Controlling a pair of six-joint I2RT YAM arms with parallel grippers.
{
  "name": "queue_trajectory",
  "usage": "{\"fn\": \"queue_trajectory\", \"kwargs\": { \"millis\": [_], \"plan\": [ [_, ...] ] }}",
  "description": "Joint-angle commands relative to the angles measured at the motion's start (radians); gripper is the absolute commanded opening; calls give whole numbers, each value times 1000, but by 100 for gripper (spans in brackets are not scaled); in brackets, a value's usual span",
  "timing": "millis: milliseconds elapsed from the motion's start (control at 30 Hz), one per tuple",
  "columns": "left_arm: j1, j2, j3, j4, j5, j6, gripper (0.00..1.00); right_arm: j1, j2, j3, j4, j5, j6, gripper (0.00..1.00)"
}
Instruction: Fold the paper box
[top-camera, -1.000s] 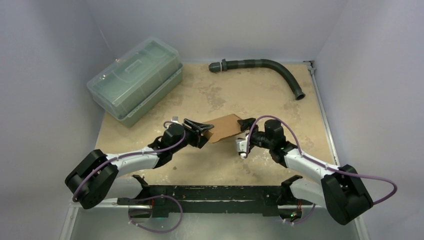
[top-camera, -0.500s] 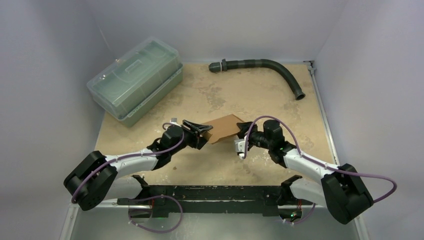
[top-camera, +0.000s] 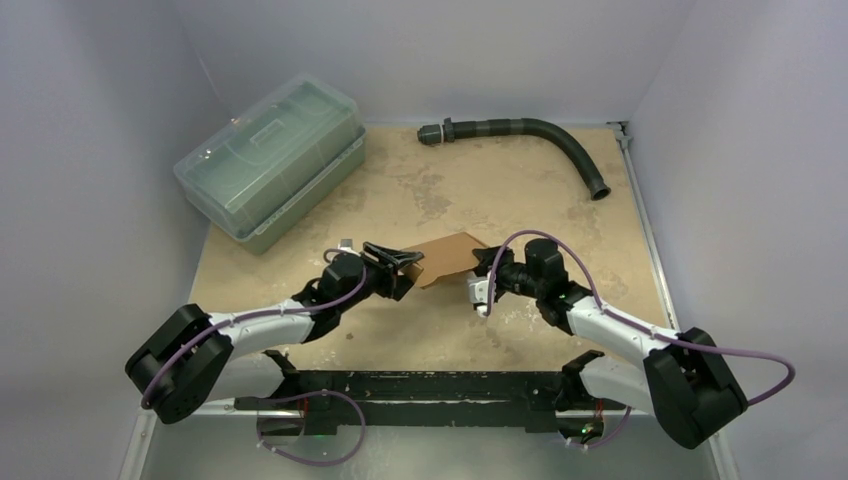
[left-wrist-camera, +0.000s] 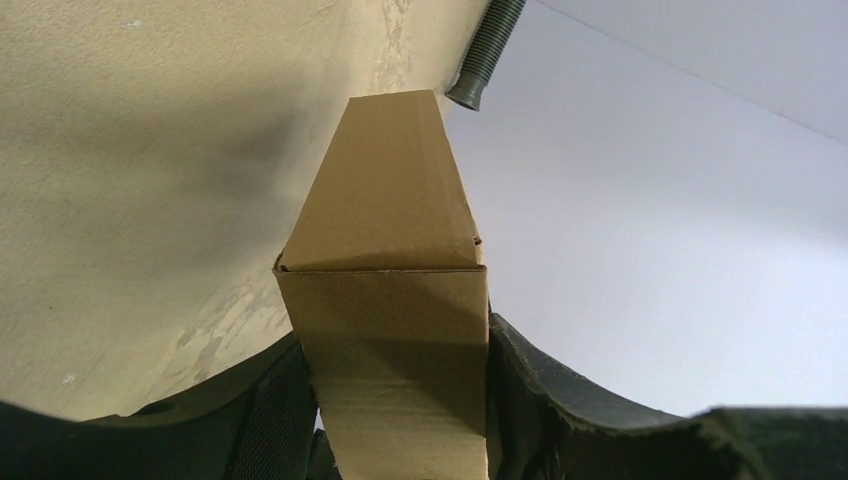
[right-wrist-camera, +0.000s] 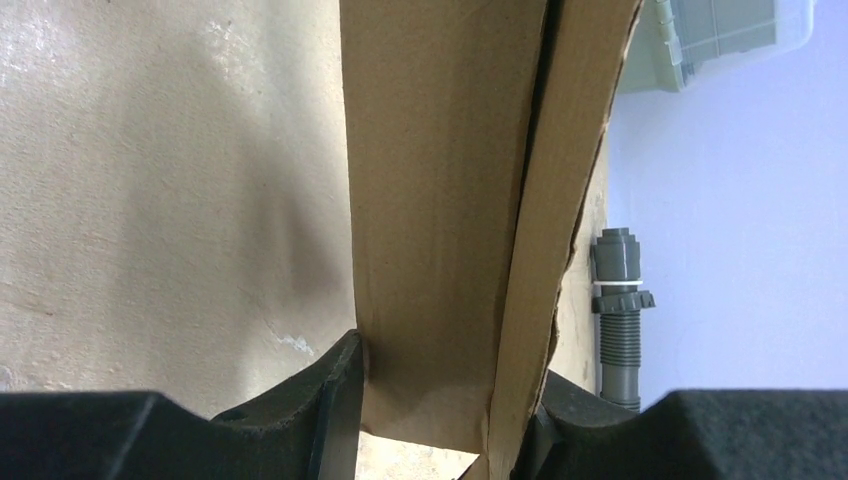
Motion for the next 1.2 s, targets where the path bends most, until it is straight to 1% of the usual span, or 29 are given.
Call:
{"fn": "queue_trajectory", "kwargs": {
  "millis": [0,133,267,367,500,600,633,700,800,867,967,1033,1067,1133,1167],
  "plan": [
    [5,-47,-8,85,-28,-40,48,6,-27,59,-33,-23,64,39],
    [8,-93,-12,64,-57,9,65,4,-35,91,-84,-55,120,38],
    [21,-168,-2,-23,-86,72,79,4,-41,105,-116,-74,140,38],
    [37,-232,-1,-87,-102,115,85,4,-43,112,-127,-81,148,38],
    [67,-340,14,-221,-110,205,87,3,-52,128,-156,-97,177,38],
    [98,-434,73,-393,-140,362,88,0,-61,156,-188,-142,240,38],
    [107,-466,104,-450,-157,448,88,-4,-60,171,-203,-166,273,38],
    [114,-528,181,-607,-203,625,93,-15,-53,207,-247,-214,338,38],
    [114,-615,284,-718,-205,950,99,-32,-25,280,-332,-301,453,38],
    [114,-666,313,-739,-167,1097,99,-39,5,326,-380,-363,565,39],
    [115,-719,307,-759,-129,1186,99,-40,74,408,-477,-435,694,39],
    [114,-735,280,-749,-97,1201,98,-40,128,446,-548,-487,766,39],
    [114,-739,263,-730,-69,1207,97,-40,147,449,-558,-515,814,39],
    [114,-741,229,-695,-28,1204,97,-40,173,427,-499,-552,943,40],
    [114,-739,213,-679,-10,1205,97,-40,180,408,-423,-570,1047,41]
  ]
}}
